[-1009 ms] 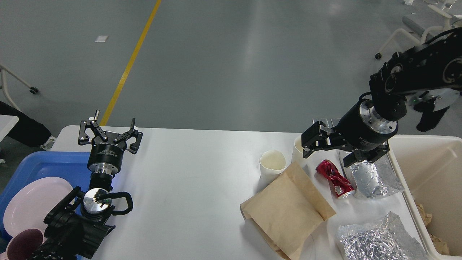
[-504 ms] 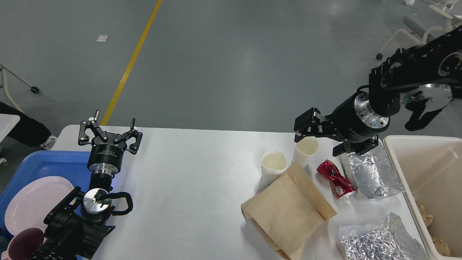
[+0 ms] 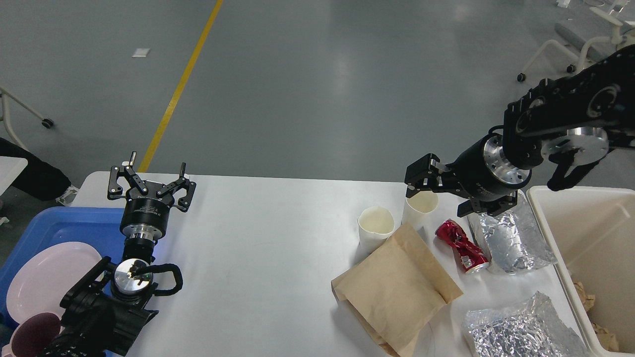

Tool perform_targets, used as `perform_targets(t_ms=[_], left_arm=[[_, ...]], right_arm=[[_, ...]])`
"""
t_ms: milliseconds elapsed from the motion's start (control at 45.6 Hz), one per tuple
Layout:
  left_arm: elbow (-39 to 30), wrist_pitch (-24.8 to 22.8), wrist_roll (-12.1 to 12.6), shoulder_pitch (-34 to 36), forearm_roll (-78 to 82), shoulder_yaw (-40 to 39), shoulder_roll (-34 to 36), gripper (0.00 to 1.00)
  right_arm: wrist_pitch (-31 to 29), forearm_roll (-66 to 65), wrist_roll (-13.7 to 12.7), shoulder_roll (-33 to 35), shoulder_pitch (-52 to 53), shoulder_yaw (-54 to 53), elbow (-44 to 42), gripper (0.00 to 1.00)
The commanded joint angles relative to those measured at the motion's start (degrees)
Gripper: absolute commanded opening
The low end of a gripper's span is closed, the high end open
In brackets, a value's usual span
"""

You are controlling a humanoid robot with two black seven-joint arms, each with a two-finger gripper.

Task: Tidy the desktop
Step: 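Raise the right gripper off the paper bag and swing it over the table, then lower the right gripper to the brown paper bag and grasp it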

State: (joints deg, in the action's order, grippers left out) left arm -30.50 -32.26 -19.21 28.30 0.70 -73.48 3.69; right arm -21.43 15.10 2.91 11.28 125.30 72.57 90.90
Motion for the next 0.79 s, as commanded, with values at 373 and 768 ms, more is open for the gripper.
perform_targets(t_ms=[373, 768], left_arm=[[0.0, 0.0, 0.0, 0.0, 0.0, 0.0, 0.0, 1.00], [0.0, 0.0, 0.0, 0.2, 0.0, 0.1, 0.1, 1.00]], right_arm=[[6.5, 4.9, 0.1, 1.9, -12.6, -0.6, 1.2, 1.00], [19.0, 6.7, 0.1, 11.7, -27.1, -8.6, 5.3, 1.00]])
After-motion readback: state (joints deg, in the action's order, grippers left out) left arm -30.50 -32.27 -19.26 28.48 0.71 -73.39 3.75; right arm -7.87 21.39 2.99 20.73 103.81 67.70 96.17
